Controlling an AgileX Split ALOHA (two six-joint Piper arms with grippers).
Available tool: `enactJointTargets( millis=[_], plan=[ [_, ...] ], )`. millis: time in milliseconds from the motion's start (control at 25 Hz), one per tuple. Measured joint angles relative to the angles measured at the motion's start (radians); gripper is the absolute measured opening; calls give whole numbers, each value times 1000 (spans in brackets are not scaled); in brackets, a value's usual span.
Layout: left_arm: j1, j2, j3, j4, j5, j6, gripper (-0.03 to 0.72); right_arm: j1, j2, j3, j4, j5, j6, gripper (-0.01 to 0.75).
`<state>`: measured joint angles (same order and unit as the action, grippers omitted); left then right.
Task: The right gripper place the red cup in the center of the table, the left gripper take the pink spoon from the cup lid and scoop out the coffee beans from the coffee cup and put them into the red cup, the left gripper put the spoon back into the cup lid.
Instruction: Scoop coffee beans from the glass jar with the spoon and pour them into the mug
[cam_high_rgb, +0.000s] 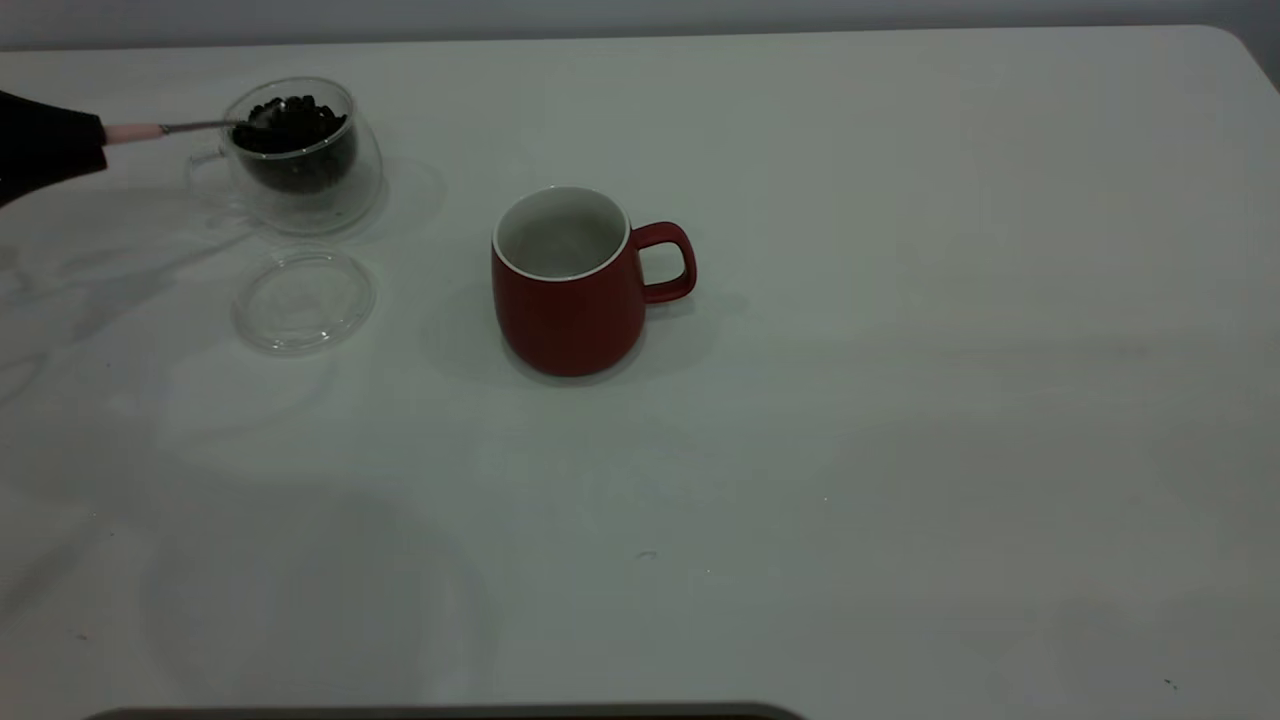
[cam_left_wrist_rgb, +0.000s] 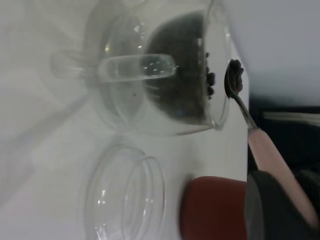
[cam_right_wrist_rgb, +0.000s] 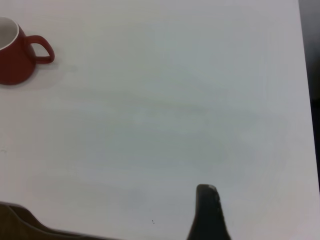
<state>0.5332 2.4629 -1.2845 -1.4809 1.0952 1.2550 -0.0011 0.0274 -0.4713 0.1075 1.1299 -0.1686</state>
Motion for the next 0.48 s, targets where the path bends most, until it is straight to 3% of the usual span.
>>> enactJointTargets(
  millis=[480],
  plan=[
    [9,0,0,4,38,0,125,0,0,0,0,0,0,591]
  ],
)
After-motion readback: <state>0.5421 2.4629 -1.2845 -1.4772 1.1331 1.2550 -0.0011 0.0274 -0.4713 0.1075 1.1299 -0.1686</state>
